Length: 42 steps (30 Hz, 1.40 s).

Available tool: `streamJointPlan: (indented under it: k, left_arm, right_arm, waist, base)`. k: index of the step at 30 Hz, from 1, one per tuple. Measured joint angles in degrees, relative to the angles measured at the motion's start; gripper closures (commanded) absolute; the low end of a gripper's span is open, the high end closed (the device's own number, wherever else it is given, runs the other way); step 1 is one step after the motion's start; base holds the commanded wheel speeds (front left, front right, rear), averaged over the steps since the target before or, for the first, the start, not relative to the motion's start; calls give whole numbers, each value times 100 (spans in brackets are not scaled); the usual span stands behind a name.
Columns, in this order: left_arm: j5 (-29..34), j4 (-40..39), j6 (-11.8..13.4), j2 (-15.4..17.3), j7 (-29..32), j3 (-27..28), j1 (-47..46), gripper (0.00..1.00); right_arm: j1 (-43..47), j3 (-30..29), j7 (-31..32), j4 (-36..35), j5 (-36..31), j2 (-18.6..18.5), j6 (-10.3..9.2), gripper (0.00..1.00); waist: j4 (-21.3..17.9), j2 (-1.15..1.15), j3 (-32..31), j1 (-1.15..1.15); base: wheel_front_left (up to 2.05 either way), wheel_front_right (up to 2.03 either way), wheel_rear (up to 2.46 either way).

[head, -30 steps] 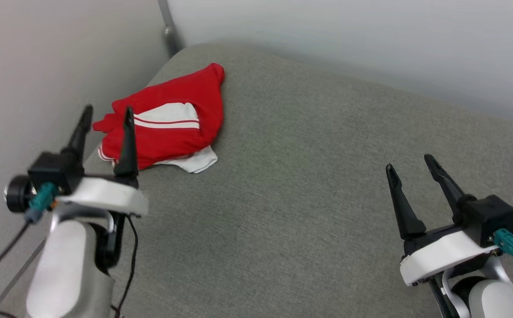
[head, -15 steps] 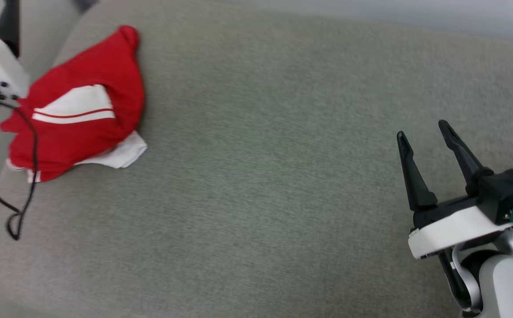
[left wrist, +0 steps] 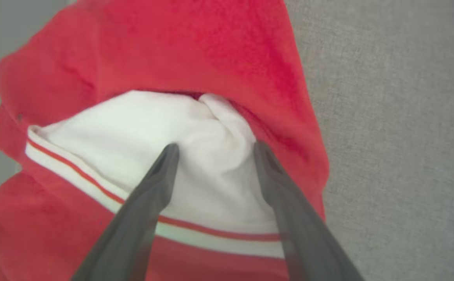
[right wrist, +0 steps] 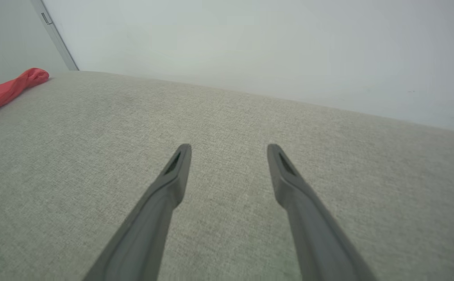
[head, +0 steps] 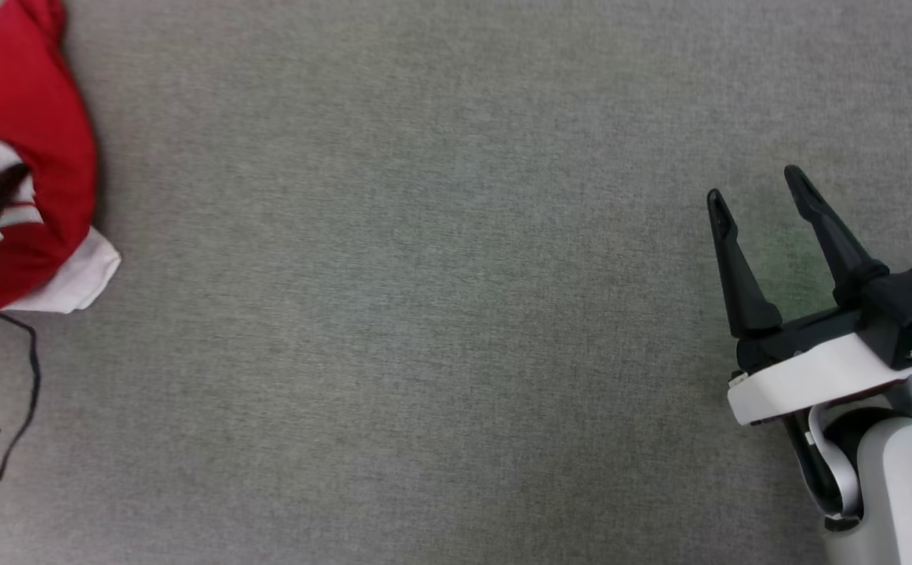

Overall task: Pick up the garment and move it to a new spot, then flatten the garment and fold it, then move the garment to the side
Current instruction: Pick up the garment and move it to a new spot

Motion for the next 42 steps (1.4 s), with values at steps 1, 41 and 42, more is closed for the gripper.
streamJointPlan:
  k: [1, 41, 42]
  left_arm:
    - [-89, 83, 40, -45, 67, 48, 42, 0]
    - [1489, 292, 222, -203, -4339, -836, -1055, 100]
    - [1488, 287, 220, -293, -4388, -889, -1073, 100]
  right_arm:
    - [-6, 0, 7, -10, 0, -12, 0, 0]
    - [823, -458, -202, 179, 138, 294, 1, 0]
    - [867, -481, -201, 180, 141, 303, 0, 0]
  waist:
    - [-29, 0, 49, 0]
    - [30, 0, -1893, -2]
    - [0, 0, -1960, -2]
  base:
    - [0, 0, 0]
    - [0, 0, 0]
    - [0, 0, 0]
